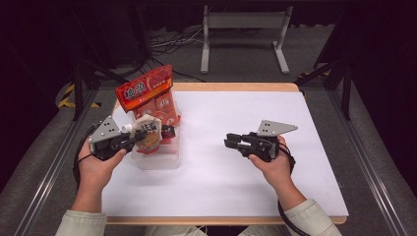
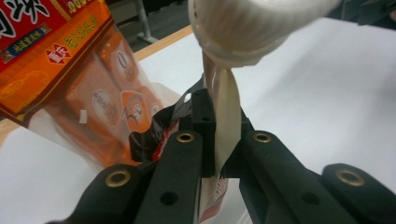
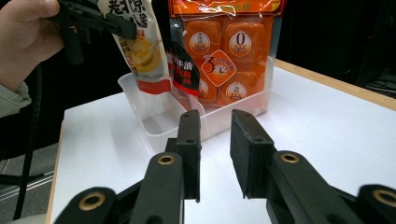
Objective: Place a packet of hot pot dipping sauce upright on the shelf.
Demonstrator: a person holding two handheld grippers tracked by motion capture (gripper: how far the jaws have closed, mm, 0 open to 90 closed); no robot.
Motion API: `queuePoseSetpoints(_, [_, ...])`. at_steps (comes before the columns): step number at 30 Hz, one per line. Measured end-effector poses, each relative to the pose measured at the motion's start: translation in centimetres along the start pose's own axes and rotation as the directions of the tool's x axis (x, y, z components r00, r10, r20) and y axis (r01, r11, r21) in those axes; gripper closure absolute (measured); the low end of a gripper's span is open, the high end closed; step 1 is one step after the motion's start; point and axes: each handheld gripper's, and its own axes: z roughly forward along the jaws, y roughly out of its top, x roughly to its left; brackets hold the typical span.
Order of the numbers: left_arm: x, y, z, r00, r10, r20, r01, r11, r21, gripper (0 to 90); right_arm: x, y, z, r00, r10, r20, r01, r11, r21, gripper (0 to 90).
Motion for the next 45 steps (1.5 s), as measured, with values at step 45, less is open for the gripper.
queuePoseSetpoints(45, [0.2, -3.5, 3.7, 0.9847, -0.085, 0.153, 0.079, 0.996, 0.043, 87.4, -0.3, -0.1, 0.0, 0.9998, 0.018, 0.006, -0.018, 1.0, 0.007, 73.0])
